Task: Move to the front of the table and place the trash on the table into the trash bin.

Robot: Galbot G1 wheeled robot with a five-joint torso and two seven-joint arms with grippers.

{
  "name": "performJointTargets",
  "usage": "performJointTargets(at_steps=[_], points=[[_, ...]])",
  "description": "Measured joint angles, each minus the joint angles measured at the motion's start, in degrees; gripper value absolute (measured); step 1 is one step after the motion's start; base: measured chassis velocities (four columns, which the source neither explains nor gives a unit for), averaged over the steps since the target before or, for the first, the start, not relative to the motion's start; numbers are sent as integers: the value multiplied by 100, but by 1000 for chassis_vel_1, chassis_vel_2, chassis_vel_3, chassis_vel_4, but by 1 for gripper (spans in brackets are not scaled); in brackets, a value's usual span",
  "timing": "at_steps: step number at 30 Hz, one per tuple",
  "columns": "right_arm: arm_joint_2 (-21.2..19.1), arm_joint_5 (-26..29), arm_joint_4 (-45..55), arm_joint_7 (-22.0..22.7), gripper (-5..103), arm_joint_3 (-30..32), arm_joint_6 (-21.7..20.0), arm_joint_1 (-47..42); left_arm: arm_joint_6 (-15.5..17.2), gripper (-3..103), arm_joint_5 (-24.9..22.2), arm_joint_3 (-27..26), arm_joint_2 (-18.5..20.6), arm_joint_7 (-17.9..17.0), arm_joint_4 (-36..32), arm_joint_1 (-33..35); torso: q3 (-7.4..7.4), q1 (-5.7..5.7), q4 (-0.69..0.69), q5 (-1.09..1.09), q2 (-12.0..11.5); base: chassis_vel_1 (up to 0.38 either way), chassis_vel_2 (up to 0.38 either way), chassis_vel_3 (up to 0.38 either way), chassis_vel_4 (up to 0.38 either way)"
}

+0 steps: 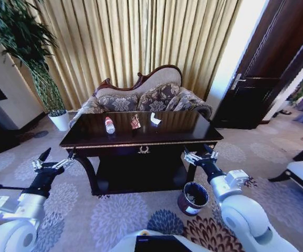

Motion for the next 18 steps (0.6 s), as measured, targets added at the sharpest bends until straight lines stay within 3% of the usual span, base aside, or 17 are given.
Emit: performJointTargets(at_steps=[13, 18], points=[[2, -77, 1, -9, 100, -50, 38, -27, -2, 100, 0, -3, -3, 0, -5, 4, -2, 0, 0, -1, 1, -204, 209, 192, -214], [-81, 65, -35, 23, 100, -69, 16, 65, -1, 100, -2, -4, 2, -16, -31, 4, 0, 3, 0, -1, -1, -99, 107, 102, -84]])
